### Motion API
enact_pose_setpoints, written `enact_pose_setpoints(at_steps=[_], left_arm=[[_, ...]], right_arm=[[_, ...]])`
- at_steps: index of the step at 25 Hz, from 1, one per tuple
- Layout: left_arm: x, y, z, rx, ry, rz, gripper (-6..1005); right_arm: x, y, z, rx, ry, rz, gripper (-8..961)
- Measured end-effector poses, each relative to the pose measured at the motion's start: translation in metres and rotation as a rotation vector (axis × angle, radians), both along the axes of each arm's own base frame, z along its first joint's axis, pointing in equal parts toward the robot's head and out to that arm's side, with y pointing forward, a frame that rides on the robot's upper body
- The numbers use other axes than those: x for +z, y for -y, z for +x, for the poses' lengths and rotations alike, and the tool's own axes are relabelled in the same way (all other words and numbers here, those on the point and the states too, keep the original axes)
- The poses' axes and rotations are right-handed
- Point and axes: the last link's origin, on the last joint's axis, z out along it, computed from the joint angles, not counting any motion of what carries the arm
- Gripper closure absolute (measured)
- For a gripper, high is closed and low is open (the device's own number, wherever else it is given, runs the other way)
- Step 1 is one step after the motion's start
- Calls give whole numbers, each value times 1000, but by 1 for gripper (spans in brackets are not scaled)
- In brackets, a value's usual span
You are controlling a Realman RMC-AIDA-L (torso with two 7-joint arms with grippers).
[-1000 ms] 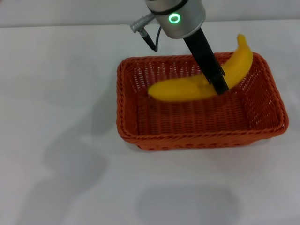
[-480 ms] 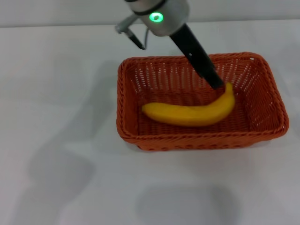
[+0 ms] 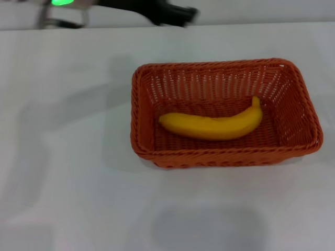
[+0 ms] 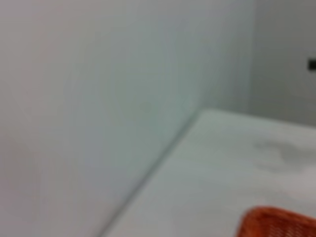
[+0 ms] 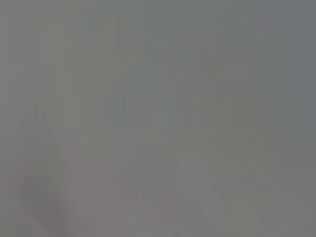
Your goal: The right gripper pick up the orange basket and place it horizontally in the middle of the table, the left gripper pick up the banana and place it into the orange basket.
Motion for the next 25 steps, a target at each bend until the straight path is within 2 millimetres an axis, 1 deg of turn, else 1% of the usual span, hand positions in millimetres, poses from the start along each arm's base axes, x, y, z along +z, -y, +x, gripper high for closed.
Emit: enact_pose_setpoints(at_steps=[3,5,7,10,12,15,18,19,20,22,25], left_arm=[[22,11,-23,-25,111,83,293],[40,24,-49,-37,202,176,293],[53,36,-73,-37,265,263,293],[66,54,-106,-27,348,383,293],[71,68,-133,-11,398,461,294],[74,84,-166,24,471,544,294],[72,100,-198,70,545,605,294],[70,109,-216,98,589,638,294],[70,109,-216,98,589,638,294],[68,121,-233,115,633,678,295],[65,138,-252,103,681,743,295]], right_arm=[[-6,3,-3,22,-21,36,111],[-9,5,-3,22,-32,60,112],[-12,8,-2,19,-37,80,113],[-16,12,3,2,-54,82,114],[-20,15,8,-17,-67,81,115],[-24,18,14,-40,-56,87,116],[-26,20,20,-62,-32,93,195],[-27,20,21,-67,-27,94,222],[-28,20,22,-74,-24,95,248],[-29,20,26,-95,-23,99,248],[-28,20,30,-123,-17,111,247]])
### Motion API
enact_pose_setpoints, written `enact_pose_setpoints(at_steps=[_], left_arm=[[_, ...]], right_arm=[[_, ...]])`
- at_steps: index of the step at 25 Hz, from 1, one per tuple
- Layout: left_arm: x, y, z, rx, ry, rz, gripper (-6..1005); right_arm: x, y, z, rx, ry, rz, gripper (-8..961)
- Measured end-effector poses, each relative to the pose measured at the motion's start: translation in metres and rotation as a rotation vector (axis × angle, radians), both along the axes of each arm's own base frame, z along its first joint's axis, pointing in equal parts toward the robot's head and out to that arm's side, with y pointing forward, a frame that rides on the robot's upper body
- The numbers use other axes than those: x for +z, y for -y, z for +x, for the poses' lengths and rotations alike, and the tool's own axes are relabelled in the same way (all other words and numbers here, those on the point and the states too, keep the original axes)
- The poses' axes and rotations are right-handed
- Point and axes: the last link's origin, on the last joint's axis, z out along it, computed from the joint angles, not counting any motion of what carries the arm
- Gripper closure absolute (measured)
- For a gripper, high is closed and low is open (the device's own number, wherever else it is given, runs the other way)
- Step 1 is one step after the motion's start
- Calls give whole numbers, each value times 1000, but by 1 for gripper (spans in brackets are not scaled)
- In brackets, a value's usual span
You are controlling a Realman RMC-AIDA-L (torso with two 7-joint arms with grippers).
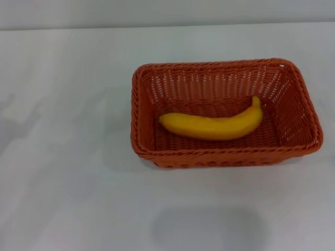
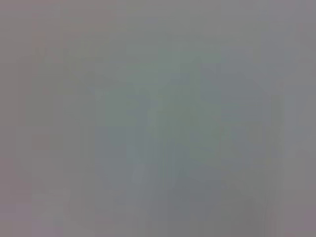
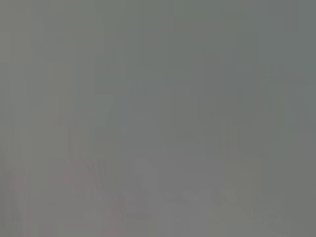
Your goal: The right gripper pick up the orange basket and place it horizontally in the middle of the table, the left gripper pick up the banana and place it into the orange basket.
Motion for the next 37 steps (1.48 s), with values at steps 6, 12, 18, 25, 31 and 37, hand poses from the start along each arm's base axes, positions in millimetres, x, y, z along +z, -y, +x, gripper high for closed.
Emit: enact_pose_setpoints(at_steps=[6,12,18,25,31,37], left_arm=[[-8,24,-21,27,42,133,296],[-17,42,-43,136,106,196,296],[-19,52,-60,234,127,248,297],[-14,43,-61,241,127,273,297],[-14,40,-58,222,113,278,297],[-14,38,-55,206,124,278,297]], right_arm=[[-2,2,8,-34,13,68,246],[-2,12,22,-100,6,187,246],[-7,23,26,-104,3,246,245],[-20,33,19,-56,43,316,245],[-29,33,17,-54,27,319,244],[-32,37,21,-77,58,318,237]])
